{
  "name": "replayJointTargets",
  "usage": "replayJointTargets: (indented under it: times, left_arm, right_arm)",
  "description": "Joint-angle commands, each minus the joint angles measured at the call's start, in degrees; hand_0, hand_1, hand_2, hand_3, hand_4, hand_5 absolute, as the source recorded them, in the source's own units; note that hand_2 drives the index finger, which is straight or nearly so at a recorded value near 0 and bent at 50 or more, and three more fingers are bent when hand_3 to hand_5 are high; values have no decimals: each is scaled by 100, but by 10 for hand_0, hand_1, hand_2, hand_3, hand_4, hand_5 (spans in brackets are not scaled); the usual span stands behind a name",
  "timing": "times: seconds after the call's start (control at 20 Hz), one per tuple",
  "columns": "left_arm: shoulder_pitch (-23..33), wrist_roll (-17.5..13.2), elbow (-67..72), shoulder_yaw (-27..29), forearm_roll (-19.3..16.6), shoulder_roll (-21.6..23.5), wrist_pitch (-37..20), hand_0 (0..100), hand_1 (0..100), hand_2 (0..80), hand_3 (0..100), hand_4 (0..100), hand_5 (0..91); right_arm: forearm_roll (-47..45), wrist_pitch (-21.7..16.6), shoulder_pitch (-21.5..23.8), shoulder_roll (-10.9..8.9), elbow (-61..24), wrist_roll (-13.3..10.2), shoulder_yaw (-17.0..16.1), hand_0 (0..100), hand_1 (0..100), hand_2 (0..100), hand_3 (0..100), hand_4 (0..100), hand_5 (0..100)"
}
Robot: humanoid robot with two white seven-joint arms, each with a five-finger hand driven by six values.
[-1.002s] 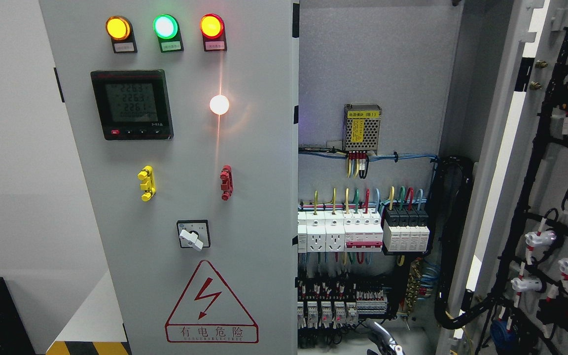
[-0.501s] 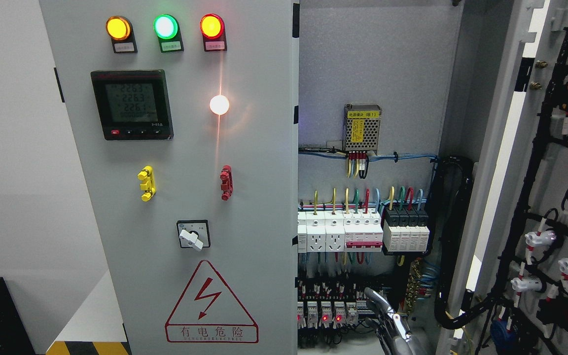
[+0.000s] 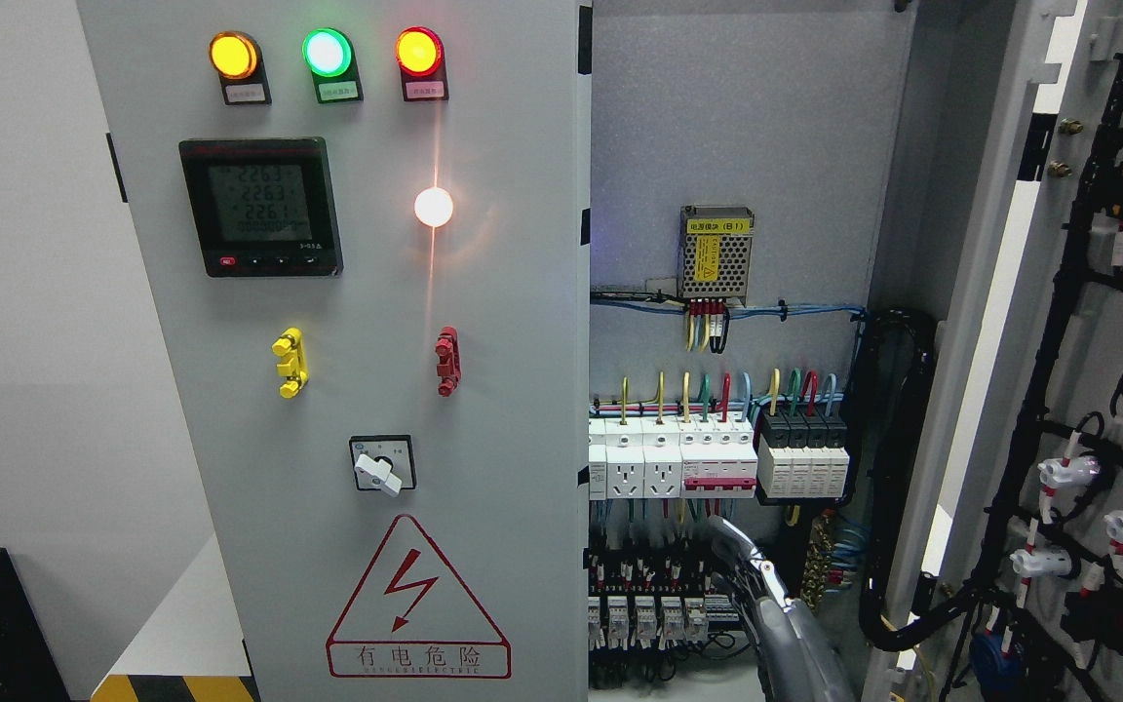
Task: Open door with both hands
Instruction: 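Raise the right hand toward the inner edge of the lamp door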
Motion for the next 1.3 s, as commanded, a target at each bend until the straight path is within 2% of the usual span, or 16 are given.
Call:
replayJointTargets:
  times: [0.0,0.2,0.45,1.05,1.25]
  left_arm:
    - [0,-1,-44,-184,0,8,0,0,0,0,0,0,0]
    - [0,-1,-44,-184,0,-1,0,0,0,0,0,0,0]
    - [0,-1,-44,-184,0,-1,0,0,0,0,0,0,0]
    - [0,-1,-44,-184,0,-1,0,0,0,0,0,0,0]
    - [0,-1,-44,-184,0,-1,0,0,0,0,0,0,0]
  right_arm:
    - [-68,16,-454,31,493,-5,-6,191,0,0,0,0,0]
    - [-76,34,-708,74,731,-5,73,191,0,0,0,0,0]
    - [-76,341,-1025,136,1012,-5,82,191,0,0,0,0,0]
    - [-85,377,-1614,136,1426,4,240,191,0,0,0,0,0]
    - [-94,508,-1728,136,1452,13,284,191,0,0,0,0,0]
